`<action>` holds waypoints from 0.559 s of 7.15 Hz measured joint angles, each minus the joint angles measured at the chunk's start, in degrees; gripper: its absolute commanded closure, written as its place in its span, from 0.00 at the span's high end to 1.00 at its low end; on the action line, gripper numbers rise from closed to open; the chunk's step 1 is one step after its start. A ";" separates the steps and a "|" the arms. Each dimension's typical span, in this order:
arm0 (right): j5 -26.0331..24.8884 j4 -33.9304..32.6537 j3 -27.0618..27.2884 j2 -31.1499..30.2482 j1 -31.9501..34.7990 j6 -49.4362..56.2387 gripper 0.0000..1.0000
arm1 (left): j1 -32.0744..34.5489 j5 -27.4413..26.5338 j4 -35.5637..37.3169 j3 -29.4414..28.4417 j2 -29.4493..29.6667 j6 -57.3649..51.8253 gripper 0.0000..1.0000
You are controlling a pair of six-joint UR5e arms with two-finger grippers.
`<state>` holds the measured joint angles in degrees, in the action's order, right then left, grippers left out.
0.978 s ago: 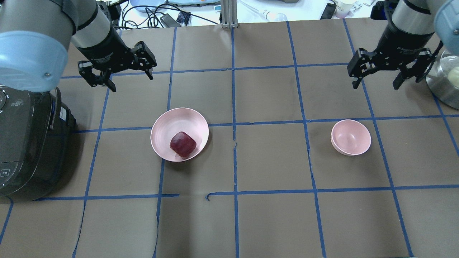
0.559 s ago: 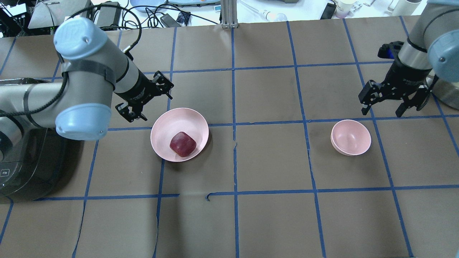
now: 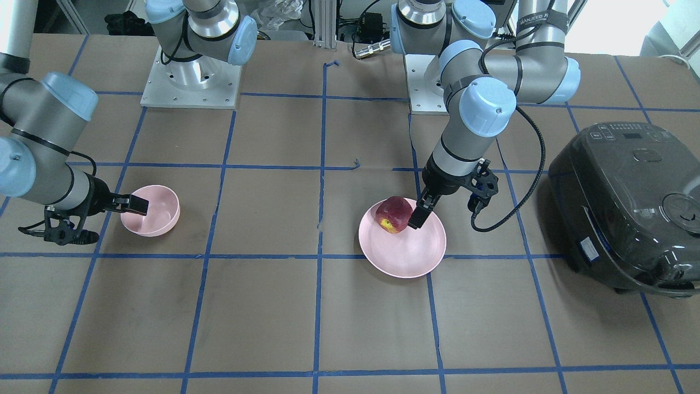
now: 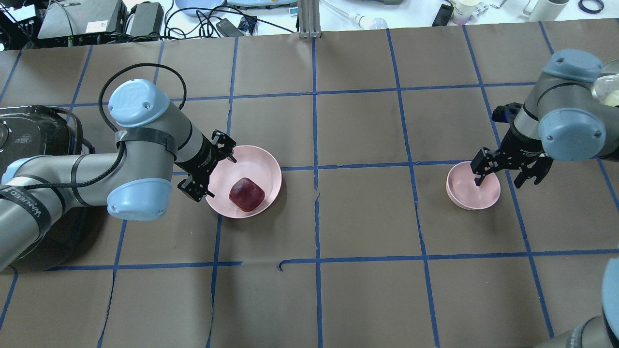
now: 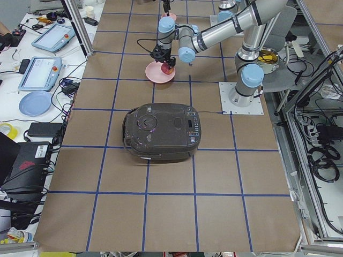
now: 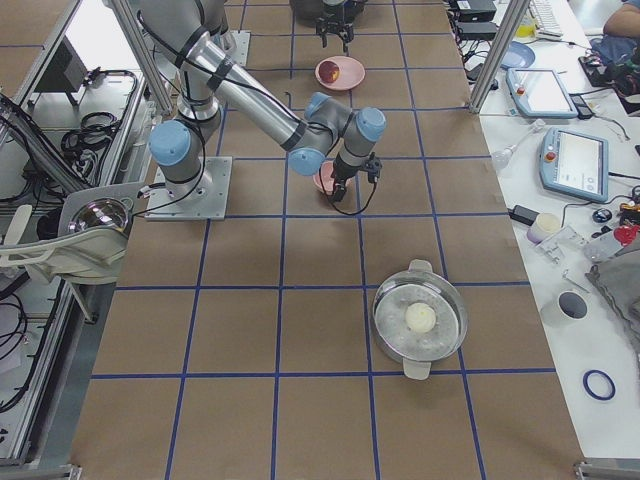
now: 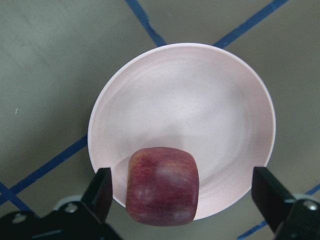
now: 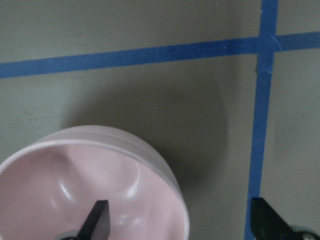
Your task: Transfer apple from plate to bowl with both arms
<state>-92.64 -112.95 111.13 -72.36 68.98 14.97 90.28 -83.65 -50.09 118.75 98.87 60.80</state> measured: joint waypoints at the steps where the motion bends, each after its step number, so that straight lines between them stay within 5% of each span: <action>1: 0.03 -0.85 0.22 1.05 0.00 -0.93 0.00 | 0.13 0.18 0.23 0.22 1.70 0.64 1.00; 4: -0.07 -0.53 0.45 1.49 0.01 -2.65 0.00 | 1.02 1.25 2.13 -1.21 4.68 1.02 1.00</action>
<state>-92.71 -113.48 111.58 -70.87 68.99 12.32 91.29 -82.39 -47.95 117.54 103.55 61.82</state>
